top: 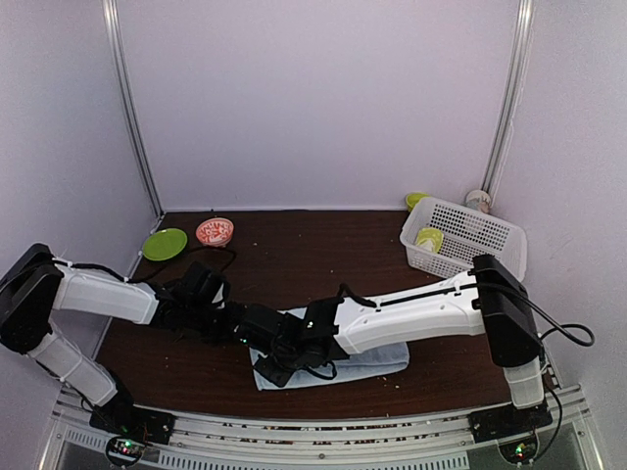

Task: Roll the towels
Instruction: Adjust the towel at the center of the board.

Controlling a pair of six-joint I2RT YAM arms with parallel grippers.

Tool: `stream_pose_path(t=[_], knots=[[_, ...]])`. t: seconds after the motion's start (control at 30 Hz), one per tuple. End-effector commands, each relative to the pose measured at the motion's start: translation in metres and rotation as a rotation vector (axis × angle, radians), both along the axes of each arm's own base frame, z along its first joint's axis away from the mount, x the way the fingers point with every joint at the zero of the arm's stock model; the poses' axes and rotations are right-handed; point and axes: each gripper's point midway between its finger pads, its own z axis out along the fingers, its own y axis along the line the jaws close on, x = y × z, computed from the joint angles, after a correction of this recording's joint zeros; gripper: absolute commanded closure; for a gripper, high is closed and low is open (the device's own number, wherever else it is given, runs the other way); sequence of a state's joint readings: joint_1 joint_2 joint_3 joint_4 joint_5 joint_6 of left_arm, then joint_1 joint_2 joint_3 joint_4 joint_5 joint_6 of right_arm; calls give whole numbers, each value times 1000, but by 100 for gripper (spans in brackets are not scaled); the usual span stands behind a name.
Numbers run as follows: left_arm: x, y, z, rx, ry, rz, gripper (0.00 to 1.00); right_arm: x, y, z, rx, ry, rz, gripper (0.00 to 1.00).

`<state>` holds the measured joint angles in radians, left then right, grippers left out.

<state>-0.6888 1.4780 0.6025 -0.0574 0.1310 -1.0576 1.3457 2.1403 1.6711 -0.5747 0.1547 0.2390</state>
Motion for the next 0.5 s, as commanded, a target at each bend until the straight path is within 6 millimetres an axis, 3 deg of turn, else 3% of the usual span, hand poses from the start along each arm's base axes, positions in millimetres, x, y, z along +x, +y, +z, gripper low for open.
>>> stream_pose_path(t=[0.0, 0.23, 0.47], knots=[[-4, 2, -5, 1, 21, -2, 45, 1, -1, 8, 27, 3, -10, 100], [-11, 17, 4, 34, -1, 13, 40, 1, -1, 10, 33, 0, -13, 100], [-8, 23, 6, 95, -11, -1, 42, 1, 2, 12, 43, 2, -10, 100]])
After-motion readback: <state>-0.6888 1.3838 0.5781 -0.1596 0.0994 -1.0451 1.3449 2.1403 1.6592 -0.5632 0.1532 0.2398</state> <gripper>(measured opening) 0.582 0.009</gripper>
